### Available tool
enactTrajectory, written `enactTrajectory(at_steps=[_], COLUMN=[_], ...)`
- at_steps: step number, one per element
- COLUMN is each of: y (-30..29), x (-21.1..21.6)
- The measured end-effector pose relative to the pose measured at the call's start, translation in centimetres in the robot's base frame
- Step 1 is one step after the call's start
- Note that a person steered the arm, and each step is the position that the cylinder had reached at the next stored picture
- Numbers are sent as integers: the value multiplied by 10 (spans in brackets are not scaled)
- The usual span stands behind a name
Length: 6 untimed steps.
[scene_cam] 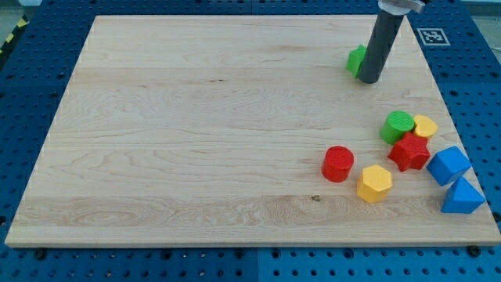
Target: Point your arm at the red circle
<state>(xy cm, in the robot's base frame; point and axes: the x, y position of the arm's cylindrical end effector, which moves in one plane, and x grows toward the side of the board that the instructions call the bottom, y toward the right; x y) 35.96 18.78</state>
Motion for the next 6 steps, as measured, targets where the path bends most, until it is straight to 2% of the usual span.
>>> enactTrajectory(at_steps=[2, 3, 4, 6], y=[-58, -80, -91, -79], x=[3, 36, 96, 141])
